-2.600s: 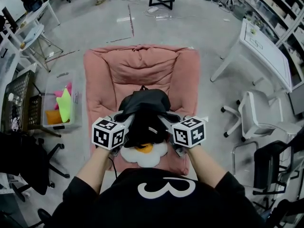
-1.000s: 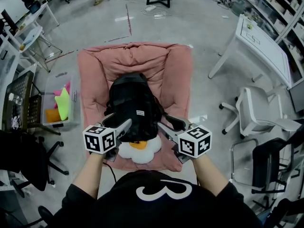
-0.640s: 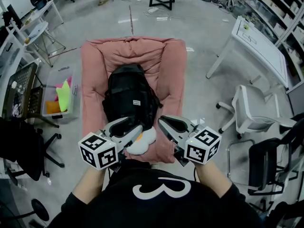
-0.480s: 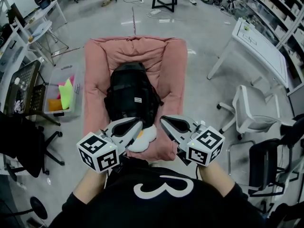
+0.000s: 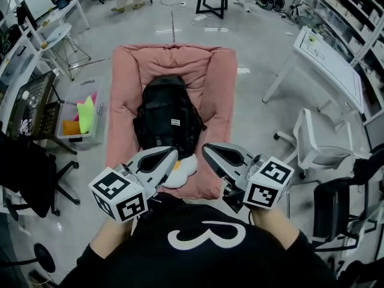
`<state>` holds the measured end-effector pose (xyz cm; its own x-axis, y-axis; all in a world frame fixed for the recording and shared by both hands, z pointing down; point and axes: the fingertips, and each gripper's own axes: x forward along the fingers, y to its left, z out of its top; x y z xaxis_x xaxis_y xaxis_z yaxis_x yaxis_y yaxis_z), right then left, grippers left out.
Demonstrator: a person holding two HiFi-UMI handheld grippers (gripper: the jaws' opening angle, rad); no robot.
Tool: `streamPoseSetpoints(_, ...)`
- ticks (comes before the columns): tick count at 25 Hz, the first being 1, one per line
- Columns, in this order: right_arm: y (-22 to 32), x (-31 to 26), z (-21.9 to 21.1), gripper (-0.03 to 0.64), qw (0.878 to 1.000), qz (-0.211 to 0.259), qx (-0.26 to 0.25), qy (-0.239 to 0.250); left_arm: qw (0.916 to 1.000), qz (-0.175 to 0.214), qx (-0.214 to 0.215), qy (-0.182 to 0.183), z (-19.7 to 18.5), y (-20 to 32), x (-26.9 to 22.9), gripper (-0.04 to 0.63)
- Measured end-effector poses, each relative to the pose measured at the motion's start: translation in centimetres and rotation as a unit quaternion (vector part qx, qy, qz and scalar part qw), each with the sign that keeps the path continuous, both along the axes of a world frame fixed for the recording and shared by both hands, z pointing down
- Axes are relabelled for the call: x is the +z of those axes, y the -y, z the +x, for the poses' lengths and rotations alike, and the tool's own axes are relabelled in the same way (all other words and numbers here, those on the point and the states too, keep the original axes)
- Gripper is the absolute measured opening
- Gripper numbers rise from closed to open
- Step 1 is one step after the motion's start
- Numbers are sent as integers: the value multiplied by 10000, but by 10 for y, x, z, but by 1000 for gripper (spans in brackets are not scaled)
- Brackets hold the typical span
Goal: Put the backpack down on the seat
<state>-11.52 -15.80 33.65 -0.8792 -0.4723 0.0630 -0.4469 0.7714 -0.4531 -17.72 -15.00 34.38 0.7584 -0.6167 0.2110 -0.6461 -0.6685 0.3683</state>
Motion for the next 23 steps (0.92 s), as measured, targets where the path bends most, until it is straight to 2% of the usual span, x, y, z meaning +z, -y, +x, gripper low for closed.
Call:
streamPoseSetpoints(3,-2,4,-2,3,10000,-70,-42,-39,9999,-86,-57,-49,0,-1,2,6)
streamPoseSetpoints(7,-3,8,-3,4,9998,-31,-50,-166,9987,-348,-69,-362,-1,0,4,6)
streamPoseSetpoints(14,-4,9,-1,3,9994,80,-43,-324,9997,-225,-71,-29,2,-3,2,6)
streamPoseSetpoints(23,-2,11,2,4,9985,233,3,-490,9998,-148,-94,69,3,-1,4,6)
